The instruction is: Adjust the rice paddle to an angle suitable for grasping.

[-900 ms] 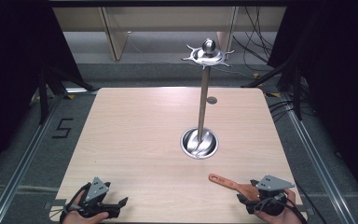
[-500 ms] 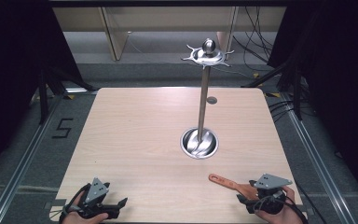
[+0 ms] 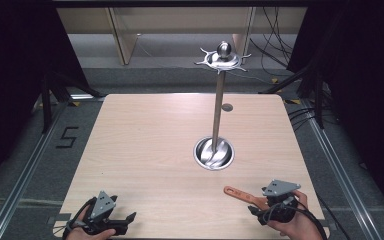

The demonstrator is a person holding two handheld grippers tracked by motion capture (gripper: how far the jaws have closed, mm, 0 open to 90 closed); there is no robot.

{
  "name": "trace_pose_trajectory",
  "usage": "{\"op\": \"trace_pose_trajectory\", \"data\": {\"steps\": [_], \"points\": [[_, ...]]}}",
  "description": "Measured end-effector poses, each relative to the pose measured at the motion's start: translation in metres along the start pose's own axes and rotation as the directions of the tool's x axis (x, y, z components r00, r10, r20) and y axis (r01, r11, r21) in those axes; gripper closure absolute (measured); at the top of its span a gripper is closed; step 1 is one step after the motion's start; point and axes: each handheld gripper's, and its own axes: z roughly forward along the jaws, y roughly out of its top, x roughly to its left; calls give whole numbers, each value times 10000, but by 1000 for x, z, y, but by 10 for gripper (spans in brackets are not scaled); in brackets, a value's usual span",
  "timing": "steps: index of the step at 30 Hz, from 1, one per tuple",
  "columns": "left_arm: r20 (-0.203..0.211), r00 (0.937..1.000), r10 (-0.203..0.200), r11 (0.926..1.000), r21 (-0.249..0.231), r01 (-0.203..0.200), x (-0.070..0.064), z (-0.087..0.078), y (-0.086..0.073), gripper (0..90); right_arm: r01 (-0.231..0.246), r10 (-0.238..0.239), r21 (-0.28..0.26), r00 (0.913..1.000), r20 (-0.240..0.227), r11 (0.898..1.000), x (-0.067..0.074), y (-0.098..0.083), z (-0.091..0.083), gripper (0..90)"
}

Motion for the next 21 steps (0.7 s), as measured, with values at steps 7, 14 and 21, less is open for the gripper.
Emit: {"op": "trace_pose_trajectory", "data": {"steps": [7, 14, 21], "points": [[-10, 10000, -26, 9999, -104, 26, 1, 0, 0, 151, 483, -437, 818, 9974, -566, 9955, 0, 20, 9, 339], [-122, 9998, -151, 9994, -300, 147, 0, -1, 1, 152, 770, -641, 1751, 9949, -779, 9815, 1, 38, 24, 405], [-69, 9998, -194, 9988, -457, 190, 0, -1, 1, 151, 1388, -1233, 2451, 9893, -776, 9595, 0, 48, 38, 473]]}}
